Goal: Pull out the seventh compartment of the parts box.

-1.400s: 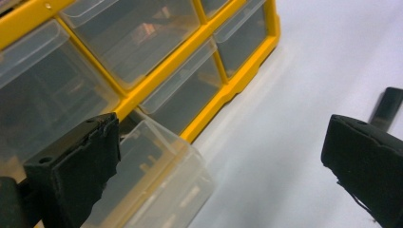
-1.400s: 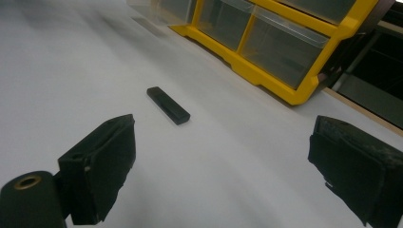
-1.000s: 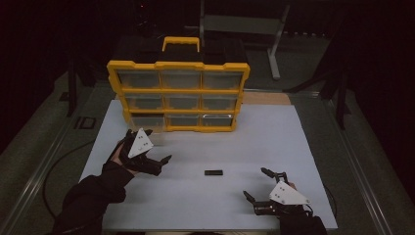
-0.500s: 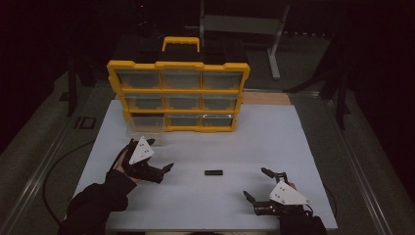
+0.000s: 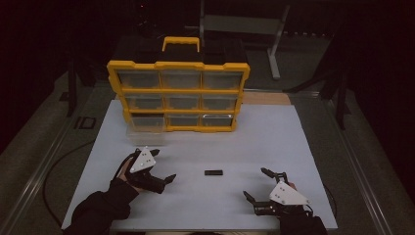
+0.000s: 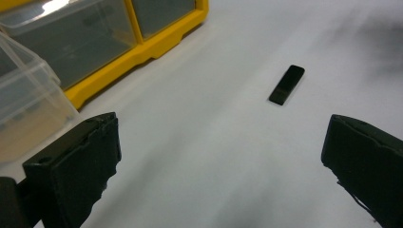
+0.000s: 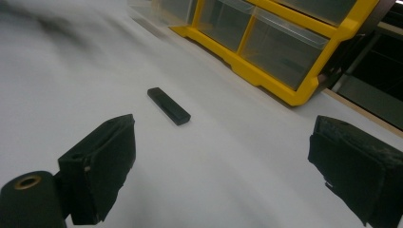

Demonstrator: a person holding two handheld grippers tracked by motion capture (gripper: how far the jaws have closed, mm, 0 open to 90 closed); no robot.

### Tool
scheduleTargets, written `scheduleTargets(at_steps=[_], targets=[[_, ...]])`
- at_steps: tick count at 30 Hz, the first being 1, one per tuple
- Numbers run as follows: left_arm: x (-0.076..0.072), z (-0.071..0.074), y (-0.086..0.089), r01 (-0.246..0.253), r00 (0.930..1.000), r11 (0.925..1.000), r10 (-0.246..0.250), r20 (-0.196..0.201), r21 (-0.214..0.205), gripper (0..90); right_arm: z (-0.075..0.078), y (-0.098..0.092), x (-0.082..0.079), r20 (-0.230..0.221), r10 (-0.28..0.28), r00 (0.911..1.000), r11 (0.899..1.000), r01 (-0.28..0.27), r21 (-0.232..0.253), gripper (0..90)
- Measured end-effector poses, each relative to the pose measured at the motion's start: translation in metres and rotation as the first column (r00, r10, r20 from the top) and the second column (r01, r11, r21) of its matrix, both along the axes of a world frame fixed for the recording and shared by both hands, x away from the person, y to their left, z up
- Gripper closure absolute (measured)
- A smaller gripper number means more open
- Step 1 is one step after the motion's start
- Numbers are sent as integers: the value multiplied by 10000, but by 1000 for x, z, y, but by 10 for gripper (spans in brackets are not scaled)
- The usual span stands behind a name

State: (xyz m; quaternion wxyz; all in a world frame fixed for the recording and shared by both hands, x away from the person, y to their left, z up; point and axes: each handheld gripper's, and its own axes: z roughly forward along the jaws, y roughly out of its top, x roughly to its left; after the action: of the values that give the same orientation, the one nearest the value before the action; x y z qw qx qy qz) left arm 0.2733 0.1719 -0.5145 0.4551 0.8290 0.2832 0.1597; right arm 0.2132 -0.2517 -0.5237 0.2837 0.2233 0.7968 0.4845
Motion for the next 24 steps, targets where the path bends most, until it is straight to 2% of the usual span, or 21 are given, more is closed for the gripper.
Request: scheduleTargets(at_steps=[3, 5, 7, 9, 14, 20, 23, 24], targets=[[-1, -3, 2, -95, 9999, 10000, 95, -113, -30, 0, 0, 0, 0, -11, 16, 10000, 10000, -16, -6, 86], [-1, -5, 4, -499, 9986, 9987, 497, -165, -71, 0, 0, 0, 0, 26, 32, 10000, 10000, -32, -32, 87], [-1, -7, 6, -642, 9975, 9978, 638, -306, -133, 0, 0, 0, 0, 26, 33, 10000, 10000, -32, -36, 86], [-2, -8, 7, -768, 9965, 9970, 767, -327, -4, 0, 0, 0, 0, 40, 27, 10000, 10000, -27, -34, 86], [-7, -11, 9, -750, 9956, 9971, 754, -554, 100, 0, 0, 0, 0, 30, 11, 10000, 10000, -11, -44, 87], [-10, -14, 15, -736, 9905, 9972, 742, -1160, 94, 0, 0, 0, -1, -5, 12, 10000, 10000, -12, -43, 87], [-11, -15, 15, -683, 9900, 9974, 706, -1218, 235, 0, 0, 0, -1, -10, 22, 10000, 10000, -22, -53, 87], [-12, -16, 14, -707, 9909, 9968, 743, -1120, 362, 0, 0, 1, -1, -19, 44, 10000, 10000, -44, -61, 86]])
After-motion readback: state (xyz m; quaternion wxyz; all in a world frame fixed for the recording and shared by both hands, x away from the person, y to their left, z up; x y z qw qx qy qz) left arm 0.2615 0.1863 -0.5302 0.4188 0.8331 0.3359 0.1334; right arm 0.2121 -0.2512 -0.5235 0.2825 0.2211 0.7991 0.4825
